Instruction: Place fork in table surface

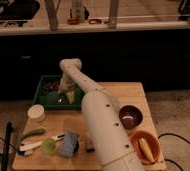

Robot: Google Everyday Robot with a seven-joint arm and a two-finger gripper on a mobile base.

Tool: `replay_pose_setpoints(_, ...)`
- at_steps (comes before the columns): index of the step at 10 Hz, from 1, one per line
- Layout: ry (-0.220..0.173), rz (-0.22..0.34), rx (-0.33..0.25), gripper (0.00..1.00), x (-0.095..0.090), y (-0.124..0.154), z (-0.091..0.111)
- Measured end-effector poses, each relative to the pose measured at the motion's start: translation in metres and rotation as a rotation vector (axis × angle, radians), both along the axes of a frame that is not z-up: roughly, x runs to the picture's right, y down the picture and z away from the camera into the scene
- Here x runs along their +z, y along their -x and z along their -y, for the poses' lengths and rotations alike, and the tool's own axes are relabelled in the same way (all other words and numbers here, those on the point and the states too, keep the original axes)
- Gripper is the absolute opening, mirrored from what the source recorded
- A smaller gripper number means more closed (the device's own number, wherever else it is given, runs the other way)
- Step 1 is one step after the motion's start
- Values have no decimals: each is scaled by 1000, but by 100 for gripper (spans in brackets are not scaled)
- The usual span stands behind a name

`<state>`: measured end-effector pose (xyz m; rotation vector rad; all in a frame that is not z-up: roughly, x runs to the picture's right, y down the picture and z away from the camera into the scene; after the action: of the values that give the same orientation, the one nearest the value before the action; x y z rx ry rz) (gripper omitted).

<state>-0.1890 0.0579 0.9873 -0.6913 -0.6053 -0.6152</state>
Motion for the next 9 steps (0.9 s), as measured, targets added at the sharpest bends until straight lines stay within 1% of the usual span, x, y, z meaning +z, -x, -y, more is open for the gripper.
replay_pose_setpoints(1, 0, 2, 2, 33, -1, 1, 1)
replay_pose_setpoints(3, -1, 0, -2, 10, -3, -1, 4)
replay_pose_setpoints(4, -1, 0, -3, 4, -3, -2, 4)
replay_pose_setpoints(5, -2, -2, -3, 0, -3, -2, 4)
replay_pose_setpoints(7, -10, 3, 8, 0, -3, -5, 9)
replay_pose_setpoints(9, -35, 12, 15, 0, -12, -10, 22)
